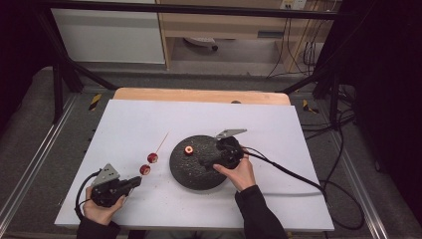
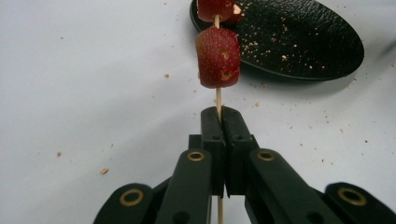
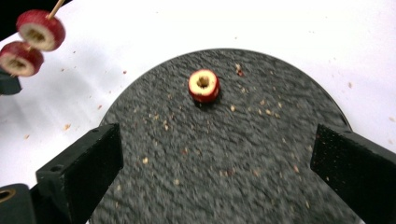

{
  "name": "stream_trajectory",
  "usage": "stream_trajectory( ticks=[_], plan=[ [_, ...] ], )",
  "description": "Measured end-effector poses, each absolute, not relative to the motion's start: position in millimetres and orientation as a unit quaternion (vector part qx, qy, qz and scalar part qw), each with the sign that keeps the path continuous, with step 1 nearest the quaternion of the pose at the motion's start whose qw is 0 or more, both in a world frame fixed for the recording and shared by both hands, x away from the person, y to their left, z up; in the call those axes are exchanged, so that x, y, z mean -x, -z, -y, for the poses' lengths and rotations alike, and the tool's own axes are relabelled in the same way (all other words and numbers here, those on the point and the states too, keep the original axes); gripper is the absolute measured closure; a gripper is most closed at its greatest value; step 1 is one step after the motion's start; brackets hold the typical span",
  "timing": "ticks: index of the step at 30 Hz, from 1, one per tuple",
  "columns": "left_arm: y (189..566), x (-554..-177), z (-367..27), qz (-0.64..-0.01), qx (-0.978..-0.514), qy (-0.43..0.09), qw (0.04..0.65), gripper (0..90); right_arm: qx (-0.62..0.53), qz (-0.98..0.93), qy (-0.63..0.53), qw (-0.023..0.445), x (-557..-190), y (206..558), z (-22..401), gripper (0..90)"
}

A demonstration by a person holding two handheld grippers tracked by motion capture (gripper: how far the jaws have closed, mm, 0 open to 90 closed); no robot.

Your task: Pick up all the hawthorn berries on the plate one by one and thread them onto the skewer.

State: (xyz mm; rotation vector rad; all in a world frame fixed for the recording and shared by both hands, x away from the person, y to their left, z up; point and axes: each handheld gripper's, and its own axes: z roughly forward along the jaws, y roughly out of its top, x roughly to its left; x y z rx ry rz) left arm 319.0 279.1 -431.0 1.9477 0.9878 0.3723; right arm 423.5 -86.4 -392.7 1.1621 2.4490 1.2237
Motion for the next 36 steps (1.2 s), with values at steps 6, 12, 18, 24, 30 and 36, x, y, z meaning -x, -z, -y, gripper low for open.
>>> stream_trajectory(
  ticks=[6, 12, 18, 24, 30, 36],
  plan=[
    [432, -318, -281, -0.393, -0.790, -0.145, 0.449, 88.5, -0.389, -0.830, -0.391, 0.079, -438, 393, 64, 4.5],
    [433, -319, -281, -0.397, -0.787, -0.144, 0.450, 88.5, -0.392, -0.839, -0.371, 0.072, -453, 396, 44, 8.7],
    [432, -319, -279, -0.397, -0.787, -0.145, 0.450, 88.5, -0.402, -0.843, -0.352, 0.064, -465, 399, 30, 16.8],
    [432, -320, -279, -0.399, -0.787, -0.147, 0.447, 88.6, -0.408, -0.850, -0.328, 0.060, -476, 403, 20, 24.5],
    [432, -320, -279, -0.401, -0.787, -0.145, 0.445, 88.5, -0.414, -0.853, -0.312, 0.048, -485, 407, 13, 35.0],
    [433, -321, -278, -0.401, -0.789, -0.143, 0.444, 88.6, -0.428, -0.849, -0.306, 0.041, -490, 410, 12, 45.5]
  ],
)
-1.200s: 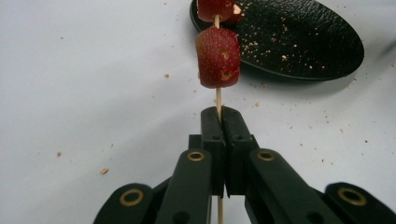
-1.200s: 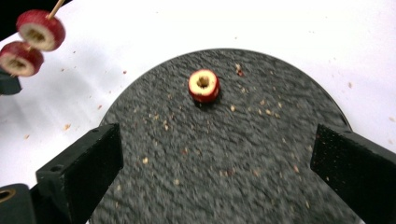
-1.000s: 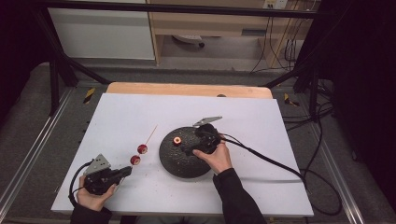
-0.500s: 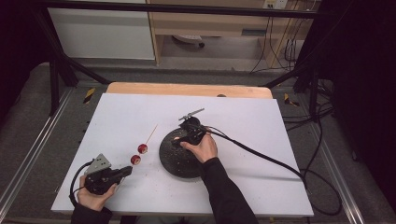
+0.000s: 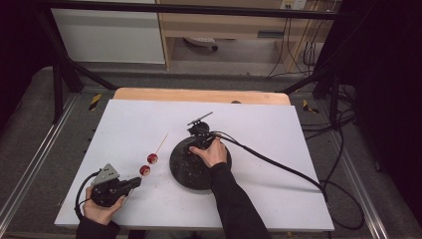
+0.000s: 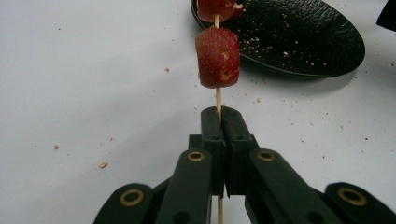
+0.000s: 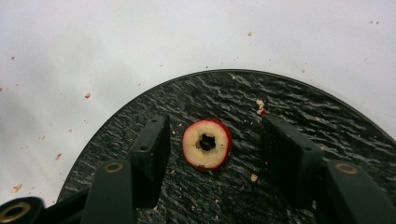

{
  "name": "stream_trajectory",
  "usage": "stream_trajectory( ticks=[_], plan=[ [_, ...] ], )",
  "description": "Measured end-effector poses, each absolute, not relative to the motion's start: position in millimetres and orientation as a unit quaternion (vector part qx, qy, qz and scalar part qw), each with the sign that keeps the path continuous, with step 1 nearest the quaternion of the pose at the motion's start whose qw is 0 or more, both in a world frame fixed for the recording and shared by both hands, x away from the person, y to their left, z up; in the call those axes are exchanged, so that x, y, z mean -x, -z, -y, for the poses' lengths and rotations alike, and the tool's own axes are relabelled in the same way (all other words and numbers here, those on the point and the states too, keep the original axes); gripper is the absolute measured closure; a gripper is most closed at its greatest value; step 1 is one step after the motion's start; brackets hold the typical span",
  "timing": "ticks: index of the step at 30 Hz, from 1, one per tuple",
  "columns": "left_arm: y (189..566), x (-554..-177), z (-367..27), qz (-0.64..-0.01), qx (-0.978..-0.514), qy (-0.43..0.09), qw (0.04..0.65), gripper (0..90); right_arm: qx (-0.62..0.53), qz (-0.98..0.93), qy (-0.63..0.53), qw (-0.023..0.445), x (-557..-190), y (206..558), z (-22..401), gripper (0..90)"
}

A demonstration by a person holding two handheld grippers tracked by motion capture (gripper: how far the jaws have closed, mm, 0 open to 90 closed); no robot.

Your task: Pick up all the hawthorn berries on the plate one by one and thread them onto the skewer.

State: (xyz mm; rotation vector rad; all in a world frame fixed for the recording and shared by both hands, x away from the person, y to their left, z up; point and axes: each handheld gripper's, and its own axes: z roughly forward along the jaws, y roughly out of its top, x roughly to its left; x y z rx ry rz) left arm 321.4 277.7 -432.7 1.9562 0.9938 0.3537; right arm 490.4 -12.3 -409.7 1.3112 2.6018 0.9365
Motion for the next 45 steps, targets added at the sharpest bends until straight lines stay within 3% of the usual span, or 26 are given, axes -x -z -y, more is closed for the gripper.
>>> stream_trajectory(
  ticks=[19, 30, 45],
  plan=[
    [434, -323, -277, -0.402, -0.790, -0.140, 0.441, 88.5, -0.450, -0.843, -0.295, 0.013, -496, 421, 8, 60.6],
    [434, -323, -276, -0.401, -0.791, -0.141, 0.439, 88.5, -0.452, -0.841, -0.299, 0.004, -495, 417, 9, 61.4],
    [433, -322, -273, -0.400, -0.791, -0.144, 0.441, 88.5, -0.440, -0.833, -0.335, 0.015, -477, 385, 24, 61.6]
  ],
)
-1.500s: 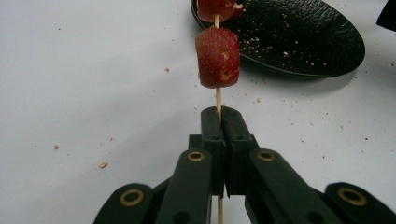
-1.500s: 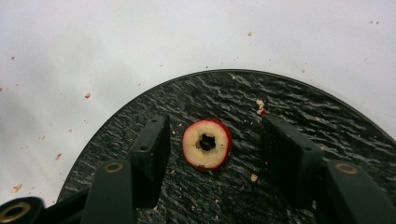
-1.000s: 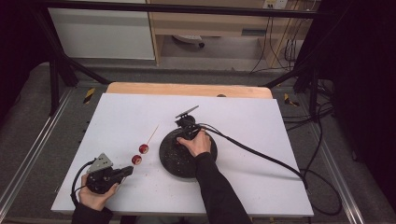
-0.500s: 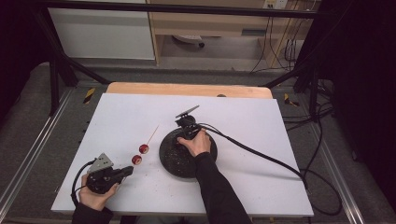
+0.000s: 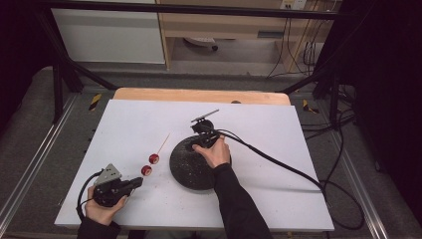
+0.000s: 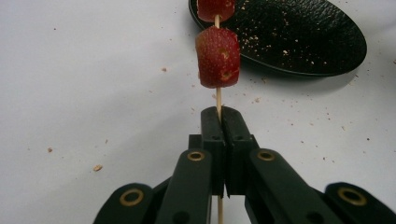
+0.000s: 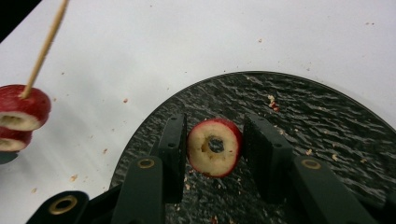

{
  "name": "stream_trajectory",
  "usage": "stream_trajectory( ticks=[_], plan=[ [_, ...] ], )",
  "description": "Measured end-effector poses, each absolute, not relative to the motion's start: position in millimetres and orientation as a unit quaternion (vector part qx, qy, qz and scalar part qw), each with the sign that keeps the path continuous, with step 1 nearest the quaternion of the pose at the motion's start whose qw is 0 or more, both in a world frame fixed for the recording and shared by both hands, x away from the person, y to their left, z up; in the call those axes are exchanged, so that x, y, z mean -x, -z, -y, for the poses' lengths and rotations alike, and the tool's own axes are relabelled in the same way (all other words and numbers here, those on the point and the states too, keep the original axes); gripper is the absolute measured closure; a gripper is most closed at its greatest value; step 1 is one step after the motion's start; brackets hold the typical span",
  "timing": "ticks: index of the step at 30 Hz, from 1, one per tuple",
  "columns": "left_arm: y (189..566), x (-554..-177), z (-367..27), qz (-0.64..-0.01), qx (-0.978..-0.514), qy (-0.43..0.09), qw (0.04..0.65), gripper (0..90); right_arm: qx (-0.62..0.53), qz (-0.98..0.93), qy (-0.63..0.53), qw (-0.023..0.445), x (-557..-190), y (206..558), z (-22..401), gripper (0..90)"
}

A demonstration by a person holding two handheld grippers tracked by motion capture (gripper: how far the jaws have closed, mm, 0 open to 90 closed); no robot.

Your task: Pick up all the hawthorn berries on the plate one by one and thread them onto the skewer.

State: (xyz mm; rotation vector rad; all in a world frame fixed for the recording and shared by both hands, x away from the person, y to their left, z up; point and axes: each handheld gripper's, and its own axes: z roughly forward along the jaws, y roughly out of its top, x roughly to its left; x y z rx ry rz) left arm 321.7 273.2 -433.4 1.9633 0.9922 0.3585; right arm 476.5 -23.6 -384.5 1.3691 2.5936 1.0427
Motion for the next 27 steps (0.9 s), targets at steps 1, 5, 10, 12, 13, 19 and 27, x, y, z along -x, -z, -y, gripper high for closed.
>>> stream_trajectory(
  ticks=[1, 5, 10, 12, 13, 19, 27],
  plan=[
    [433, -322, -273, -0.400, -0.791, -0.144, 0.441, 88.5, -0.441, -0.832, -0.337, 0.015, -475, 383, 24, 61.6],
    [433, -321, -271, -0.399, -0.791, -0.145, 0.441, 88.5, -0.437, -0.826, -0.355, 0.014, -468, 379, 32, 61.6],
    [433, -321, -267, -0.400, -0.788, -0.143, 0.445, 88.5, -0.436, -0.816, -0.380, 0.019, -457, 378, 47, 61.7],
    [433, -321, -265, -0.398, -0.791, -0.142, 0.443, 88.5, -0.436, -0.810, -0.391, 0.020, -452, 378, 54, 61.7],
    [433, -321, -263, -0.397, -0.791, -0.142, 0.444, 88.5, -0.436, -0.808, -0.396, 0.020, -450, 379, 57, 61.7],
    [433, -321, -254, -0.396, -0.791, -0.134, 0.446, 88.5, -0.441, -0.785, -0.434, 0.022, -437, 384, 77, 61.7],
    [428, -320, -240, -0.389, -0.794, -0.138, 0.446, 88.5, -0.452, -0.751, -0.481, 0.025, -421, 397, 103, 61.7]
  ],
)
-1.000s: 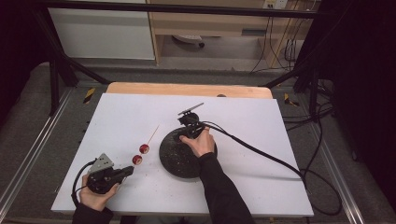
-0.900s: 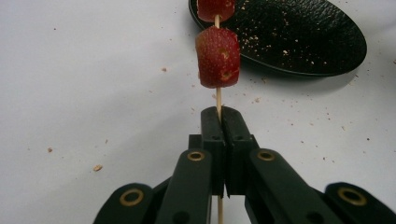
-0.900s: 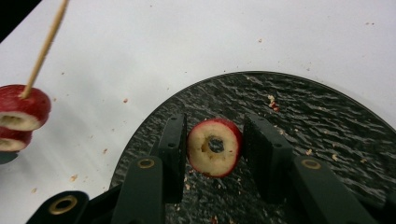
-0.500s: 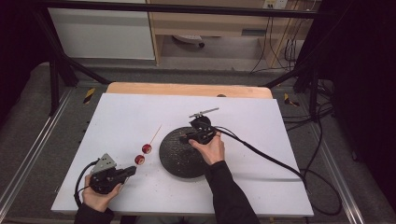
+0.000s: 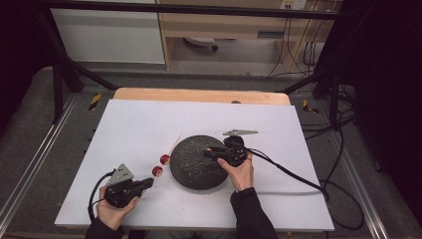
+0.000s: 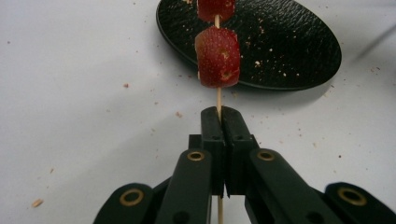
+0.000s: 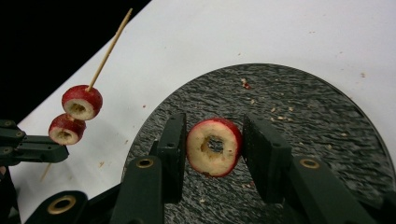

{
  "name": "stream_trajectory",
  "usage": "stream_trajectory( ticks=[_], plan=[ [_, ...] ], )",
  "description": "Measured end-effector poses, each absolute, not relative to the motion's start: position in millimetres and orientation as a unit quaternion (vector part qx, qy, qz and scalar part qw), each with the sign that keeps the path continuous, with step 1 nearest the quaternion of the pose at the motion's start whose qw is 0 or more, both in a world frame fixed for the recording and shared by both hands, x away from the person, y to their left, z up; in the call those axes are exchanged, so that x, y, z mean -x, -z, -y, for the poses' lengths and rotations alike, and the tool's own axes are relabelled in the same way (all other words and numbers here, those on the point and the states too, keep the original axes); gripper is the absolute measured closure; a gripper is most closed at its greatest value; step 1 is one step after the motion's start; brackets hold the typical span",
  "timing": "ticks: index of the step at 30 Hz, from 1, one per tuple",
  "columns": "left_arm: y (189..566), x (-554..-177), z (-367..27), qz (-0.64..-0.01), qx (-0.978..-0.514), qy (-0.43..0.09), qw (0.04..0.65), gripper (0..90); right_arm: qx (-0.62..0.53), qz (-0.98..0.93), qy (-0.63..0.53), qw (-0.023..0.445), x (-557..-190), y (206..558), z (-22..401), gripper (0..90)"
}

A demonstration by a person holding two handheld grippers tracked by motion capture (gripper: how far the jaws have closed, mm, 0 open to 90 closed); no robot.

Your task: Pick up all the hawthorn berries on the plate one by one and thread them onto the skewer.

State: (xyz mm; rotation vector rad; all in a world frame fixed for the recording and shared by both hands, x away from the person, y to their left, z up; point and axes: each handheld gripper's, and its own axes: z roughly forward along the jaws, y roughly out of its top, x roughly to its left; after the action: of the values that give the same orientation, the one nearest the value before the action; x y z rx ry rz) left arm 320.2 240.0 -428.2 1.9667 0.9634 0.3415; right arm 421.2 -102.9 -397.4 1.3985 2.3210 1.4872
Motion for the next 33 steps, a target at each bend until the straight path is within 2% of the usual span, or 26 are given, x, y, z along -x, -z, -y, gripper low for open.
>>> stream_trajectory(
  ticks=[13, 33],
  plan=[
    [420, -324, -216, -0.375, -0.802, -0.136, 0.445, 88.5, -0.467, -0.699, -0.541, 0.029, -407, 413, 130, 61.7],
    [413, -332, -184, -0.359, -0.806, -0.129, 0.452, 88.5, -0.470, -0.626, -0.620, 0.050, -401, 399, 143, 61.7]
  ],
)
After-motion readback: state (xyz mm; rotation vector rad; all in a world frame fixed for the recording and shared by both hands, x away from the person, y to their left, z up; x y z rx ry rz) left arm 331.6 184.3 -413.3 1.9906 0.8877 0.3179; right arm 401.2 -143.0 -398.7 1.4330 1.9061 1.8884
